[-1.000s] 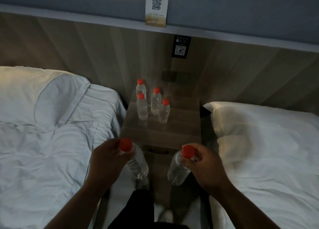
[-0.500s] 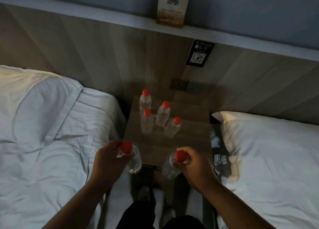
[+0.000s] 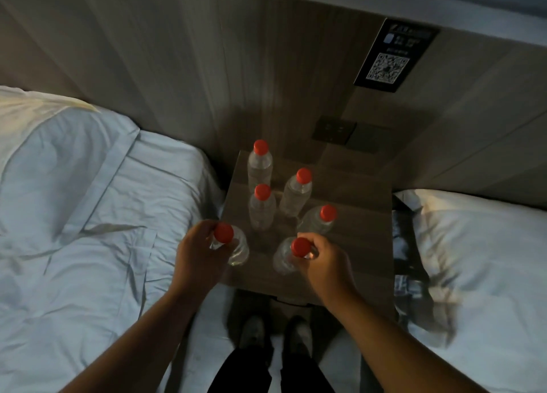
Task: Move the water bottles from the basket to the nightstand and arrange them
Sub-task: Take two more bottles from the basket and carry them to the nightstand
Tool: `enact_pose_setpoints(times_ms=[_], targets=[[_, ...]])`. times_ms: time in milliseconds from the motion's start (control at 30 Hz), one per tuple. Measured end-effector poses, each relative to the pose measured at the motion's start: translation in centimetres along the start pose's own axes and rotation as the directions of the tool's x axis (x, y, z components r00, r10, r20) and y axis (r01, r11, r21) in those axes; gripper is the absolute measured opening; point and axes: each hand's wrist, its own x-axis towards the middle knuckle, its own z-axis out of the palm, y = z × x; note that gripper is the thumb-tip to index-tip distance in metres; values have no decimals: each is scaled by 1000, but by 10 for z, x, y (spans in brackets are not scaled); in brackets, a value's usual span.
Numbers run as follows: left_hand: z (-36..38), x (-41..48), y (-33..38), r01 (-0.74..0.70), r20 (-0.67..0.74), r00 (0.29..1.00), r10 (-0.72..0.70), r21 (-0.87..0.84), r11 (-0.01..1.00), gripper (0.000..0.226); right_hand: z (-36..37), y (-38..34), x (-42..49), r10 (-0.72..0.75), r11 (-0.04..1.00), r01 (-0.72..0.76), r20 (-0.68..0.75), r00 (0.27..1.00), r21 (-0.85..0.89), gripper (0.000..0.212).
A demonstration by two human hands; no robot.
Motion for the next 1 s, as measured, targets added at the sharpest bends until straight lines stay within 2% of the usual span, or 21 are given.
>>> enact_pose_setpoints(times_ms=[200,400,433,500,533,567,600,633,700,733,767,833,900,967,1000], targets=[[22,17,-18,1,-13,1000,-2,-21,1000,35,19,14,15,0,997,-1,22,1000,73,42],[36,25,-29,-32,-4,999,32,-4,999,35,29,26,21,-45,998,46,-24,999,37,48],[37,25,-30,-51,-2,999,51,13,999,35,30,30,21,-32,999,32,4,999,1,54],[38,27,-29,-67,19,998,67,2,998,39,34,41,21,15,999,-9,150,989,-43,64],[39,28,-28,-75,48,996,77,-35,997,44,37,41,20,51,997,-61,206,977,40,63],[40,28,-28,-91,79,992,96,-60,994,51,41,41,22,46,996,-59,182,982,65,59],[41,30,-30,-104,111,988,111,-66,992,59,46,43,25,103,984,-123,154,983,128,53],[43,32,-33,-107,141,983,115,-65,992,66,51,47,28,126,986,-142,159,979,92,44],[46,36,-38,-104,176,978,113,-61,993,64,52,46,32,225,974,-221,256,940,-41,15],[47,38,-40,-108,177,977,117,-57,993,60,52,41,33,291,956,-288,234,928,-50,10],[48,40,-40,-117,171,978,123,-48,992,57,54,41,40,301,952,-278,226,927,-127,25],[48,43,-38,-124,150,980,128,-39,992,55,58,45,46,207,977,-189,231,951,-97,32],[49,48,-37,-107,147,982,114,-55,993,50,60,36,51,75,994,-61,157,985,-91,19],[49,52,-35,-109,157,981,114,-41,993,44,64,35,54,68,997,-69,20,997,31,11],[49,53,-37,-111,171,979,115,-33,993,45,59,31,54,40,999,-40,24,999,33,7]])
